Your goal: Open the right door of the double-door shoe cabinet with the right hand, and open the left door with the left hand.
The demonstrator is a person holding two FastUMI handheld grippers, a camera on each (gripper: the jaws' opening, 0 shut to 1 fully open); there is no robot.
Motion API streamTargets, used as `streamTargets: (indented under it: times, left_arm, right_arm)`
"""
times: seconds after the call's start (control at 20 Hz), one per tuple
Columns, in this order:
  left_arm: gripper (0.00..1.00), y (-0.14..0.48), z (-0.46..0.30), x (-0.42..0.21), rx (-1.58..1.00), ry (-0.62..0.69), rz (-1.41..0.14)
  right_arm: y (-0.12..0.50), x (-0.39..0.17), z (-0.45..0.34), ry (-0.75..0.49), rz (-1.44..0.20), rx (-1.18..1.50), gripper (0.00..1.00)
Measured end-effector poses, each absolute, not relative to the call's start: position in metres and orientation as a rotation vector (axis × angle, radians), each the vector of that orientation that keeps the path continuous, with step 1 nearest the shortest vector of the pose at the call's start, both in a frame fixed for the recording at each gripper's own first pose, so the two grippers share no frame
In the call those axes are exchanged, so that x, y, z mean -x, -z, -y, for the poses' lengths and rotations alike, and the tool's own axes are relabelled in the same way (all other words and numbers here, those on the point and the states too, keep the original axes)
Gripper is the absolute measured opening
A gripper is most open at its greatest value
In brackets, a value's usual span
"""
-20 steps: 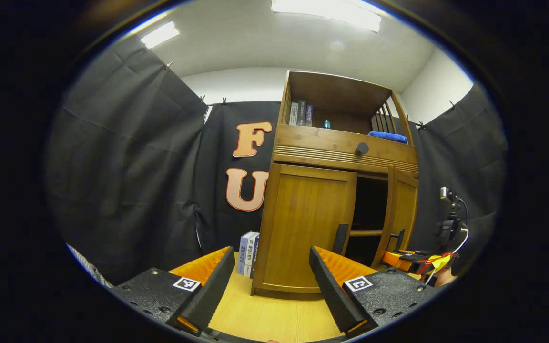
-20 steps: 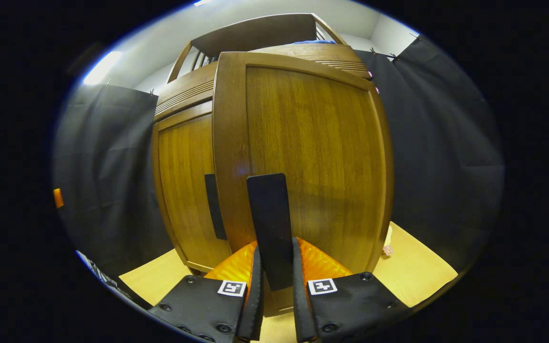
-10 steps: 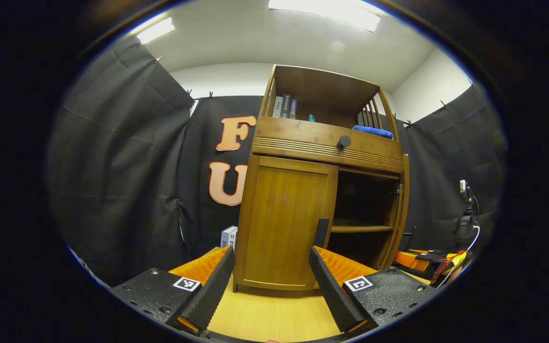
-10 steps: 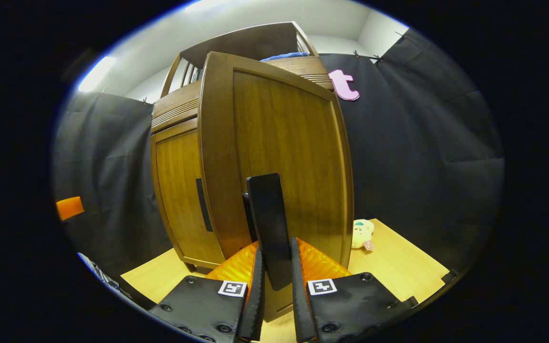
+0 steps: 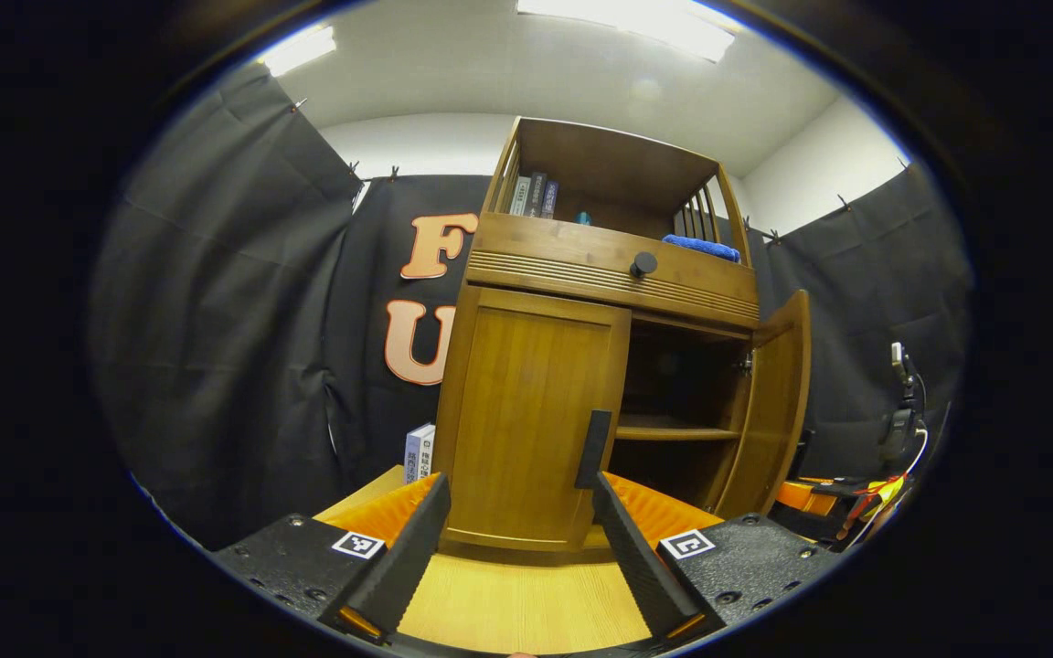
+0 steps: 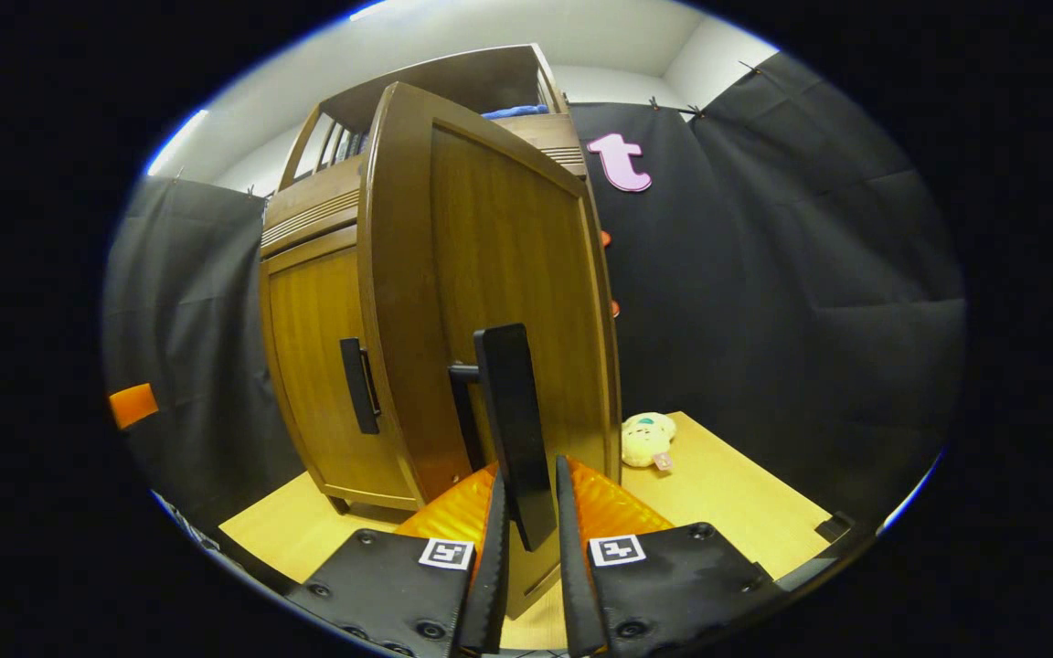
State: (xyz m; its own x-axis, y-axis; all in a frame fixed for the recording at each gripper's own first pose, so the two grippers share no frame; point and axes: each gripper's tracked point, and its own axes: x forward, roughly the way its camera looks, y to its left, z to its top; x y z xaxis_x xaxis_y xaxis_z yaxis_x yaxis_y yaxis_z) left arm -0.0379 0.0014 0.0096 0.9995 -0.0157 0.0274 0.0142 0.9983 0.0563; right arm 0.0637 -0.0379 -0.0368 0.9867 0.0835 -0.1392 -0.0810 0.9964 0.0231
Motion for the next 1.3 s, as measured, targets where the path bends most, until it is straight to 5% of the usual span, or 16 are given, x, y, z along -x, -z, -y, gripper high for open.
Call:
streamTargets:
  times: [0.1, 0.4, 0.55, 0.6, 1.3]
  left_arm:
    - [0.95, -0.01, 0.001, 0.037, -0.05, 0.022, 0.031]
    - [0.92, -0.006, 0.006, 0.035, -0.034, 0.031, 0.027]
    - [0.98, -0.004, 0.006, 0.034, -0.039, 0.032, 0.022]
    - [0.95, -0.004, 0.007, 0.034, -0.041, 0.035, 0.022]
    - [0.95, -0.001, 0.01, 0.028, -0.046, 0.042, 0.021]
  right_arm:
    - [0.036, -0.062, 0.046, -0.061, -0.14, -0.009, 0.29]
    - [0.04, -0.061, 0.072, 0.007, -0.158, -0.015, 0.37]
    - [0.039, -0.062, 0.094, 0.06, -0.15, -0.013, 0.37]
    - [0.039, -0.063, 0.1, 0.065, -0.15, -0.014, 0.25]
    - [0.033, -0.064, 0.16, -0.089, -0.156, 0.032, 0.25]
